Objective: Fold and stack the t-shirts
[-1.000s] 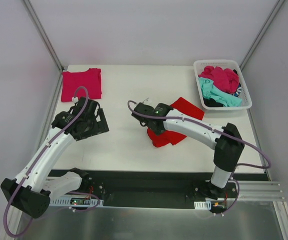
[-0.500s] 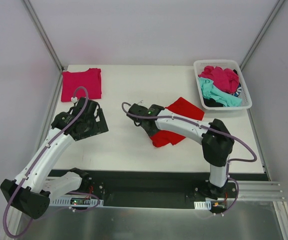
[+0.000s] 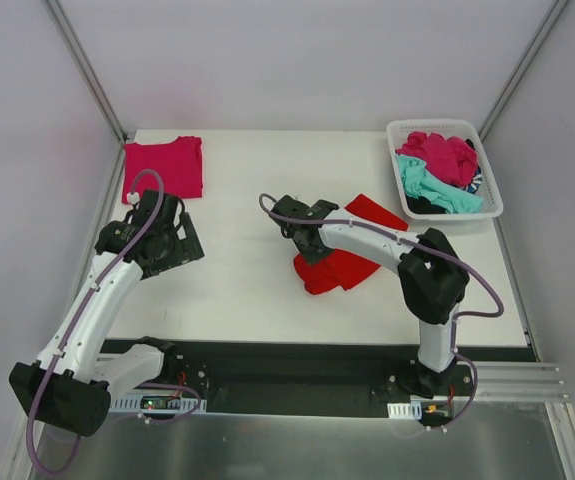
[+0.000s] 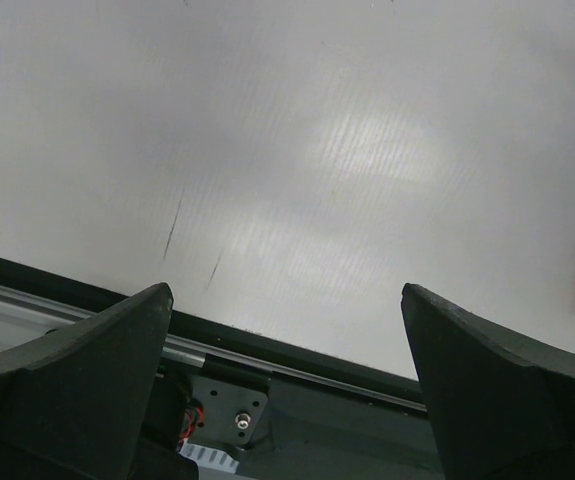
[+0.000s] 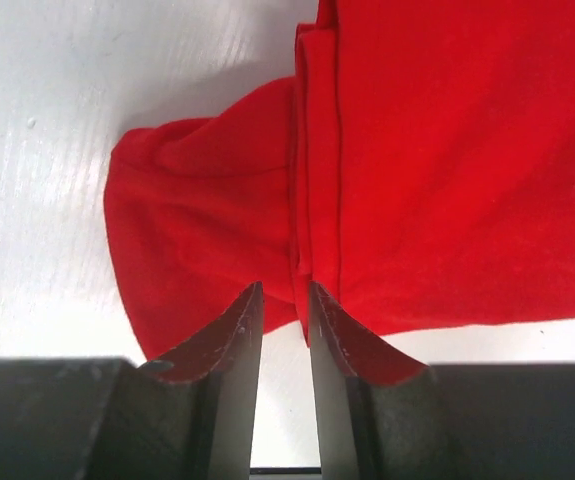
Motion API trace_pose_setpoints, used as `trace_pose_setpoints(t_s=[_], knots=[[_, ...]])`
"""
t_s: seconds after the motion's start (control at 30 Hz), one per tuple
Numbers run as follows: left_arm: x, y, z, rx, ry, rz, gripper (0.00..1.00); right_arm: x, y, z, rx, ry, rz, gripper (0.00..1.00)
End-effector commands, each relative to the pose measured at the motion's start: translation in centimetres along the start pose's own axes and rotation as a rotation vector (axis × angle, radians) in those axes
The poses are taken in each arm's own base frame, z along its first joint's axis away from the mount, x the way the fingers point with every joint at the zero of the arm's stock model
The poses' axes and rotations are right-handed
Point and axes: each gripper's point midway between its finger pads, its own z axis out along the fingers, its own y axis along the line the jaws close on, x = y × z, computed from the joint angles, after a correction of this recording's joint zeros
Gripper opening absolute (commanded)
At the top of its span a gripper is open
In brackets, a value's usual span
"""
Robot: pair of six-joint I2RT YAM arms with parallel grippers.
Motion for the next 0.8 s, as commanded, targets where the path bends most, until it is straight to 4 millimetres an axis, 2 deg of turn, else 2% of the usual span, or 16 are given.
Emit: trace_pose_setpoints(t_s=[0.0, 0.27, 0.43, 0.67, 0.77], knots=[[0.2, 0.0, 0.3, 0.020, 0.003, 0.014, 0.99, -0.3, 0.5, 1.4, -0.040, 0.016, -0.013, 0.27], [-0.1, 0.0, -0.5, 0.035, -0.018, 0.017, 0.99, -1.0, 0.5, 2.9, -0.058, 0.044, -0.013, 0.22], [-0.1, 0.1, -0.9, 0.037, -0.024, 0.017, 0.99, -1.6, 0.3, 2.7, -0.058, 0.037, -0.016, 0.22], [0.1, 0.1, -0.9, 0.040, -0.018, 0.018, 0.99, -1.8, -0.4, 1.4, -0.048, 0.019, -0.009, 0.22], [0.2, 0.1, -0.9, 0.043, -0.015, 0.018, 0.99, -1.5, -0.6, 1.6, -0.035, 0.028, -0.021, 0.22]])
